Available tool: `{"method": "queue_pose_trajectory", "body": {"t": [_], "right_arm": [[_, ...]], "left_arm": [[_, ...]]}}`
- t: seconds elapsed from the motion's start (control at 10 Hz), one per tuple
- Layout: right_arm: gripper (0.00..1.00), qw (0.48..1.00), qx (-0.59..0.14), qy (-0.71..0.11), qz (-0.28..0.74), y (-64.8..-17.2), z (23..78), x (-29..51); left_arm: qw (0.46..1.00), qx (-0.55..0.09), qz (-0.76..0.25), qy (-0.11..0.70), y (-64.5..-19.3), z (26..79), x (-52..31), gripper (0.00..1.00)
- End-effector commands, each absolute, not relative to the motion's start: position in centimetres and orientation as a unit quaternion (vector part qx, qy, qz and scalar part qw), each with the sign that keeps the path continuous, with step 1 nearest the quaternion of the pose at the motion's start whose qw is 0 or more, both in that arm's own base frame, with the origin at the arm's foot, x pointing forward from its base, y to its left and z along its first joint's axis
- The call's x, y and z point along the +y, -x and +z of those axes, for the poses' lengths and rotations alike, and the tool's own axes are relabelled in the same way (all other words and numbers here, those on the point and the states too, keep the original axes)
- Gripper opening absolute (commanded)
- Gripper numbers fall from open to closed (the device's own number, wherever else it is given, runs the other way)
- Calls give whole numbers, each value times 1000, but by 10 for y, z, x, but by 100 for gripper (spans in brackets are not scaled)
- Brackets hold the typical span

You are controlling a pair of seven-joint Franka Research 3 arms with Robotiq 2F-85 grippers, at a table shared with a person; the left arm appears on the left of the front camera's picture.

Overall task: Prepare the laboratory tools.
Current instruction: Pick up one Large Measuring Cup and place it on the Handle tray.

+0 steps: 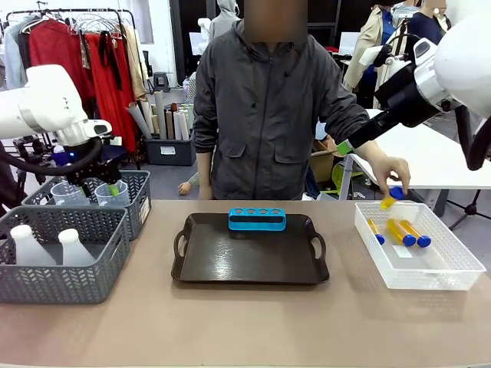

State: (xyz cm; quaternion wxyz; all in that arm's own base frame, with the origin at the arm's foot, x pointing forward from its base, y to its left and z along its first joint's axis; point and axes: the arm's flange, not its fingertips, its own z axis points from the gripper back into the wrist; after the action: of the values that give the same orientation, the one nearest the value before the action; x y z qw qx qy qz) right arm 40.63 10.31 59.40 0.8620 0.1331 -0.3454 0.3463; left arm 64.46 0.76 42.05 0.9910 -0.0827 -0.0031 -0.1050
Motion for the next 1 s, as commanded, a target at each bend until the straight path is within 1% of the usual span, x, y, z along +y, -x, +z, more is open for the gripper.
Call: {"method": "queue_pose_trajectory", "body": {"t": [0.0, 0.3, 0.4, 0.5, 0.8, 0.9], "right_arm": [[100, 862, -345, -139, 343, -407, 596, 104], [100, 862, -345, -139, 343, -407, 596, 104], [100, 862, -345, -139, 343, -407, 596, 104], [100, 862, -345, -139, 343, -407, 596, 104], [100, 862, -345, -139, 343, -407, 596, 104], [100, 862, -345, -139, 343, -407, 596, 104]], "left_arm": [[991, 15, -95, 94, -657, 418, 2, 100], [994, 24, -91, 60, -668, 386, 4, 100], [995, 2, -93, 30, -671, 382, 6, 83], [994, -14, -103, 22, -671, 383, 5, 64], [995, -15, -102, 19, -668, 389, 2, 5], [995, -12, -99, 22, -666, 391, 2, 0]]}}
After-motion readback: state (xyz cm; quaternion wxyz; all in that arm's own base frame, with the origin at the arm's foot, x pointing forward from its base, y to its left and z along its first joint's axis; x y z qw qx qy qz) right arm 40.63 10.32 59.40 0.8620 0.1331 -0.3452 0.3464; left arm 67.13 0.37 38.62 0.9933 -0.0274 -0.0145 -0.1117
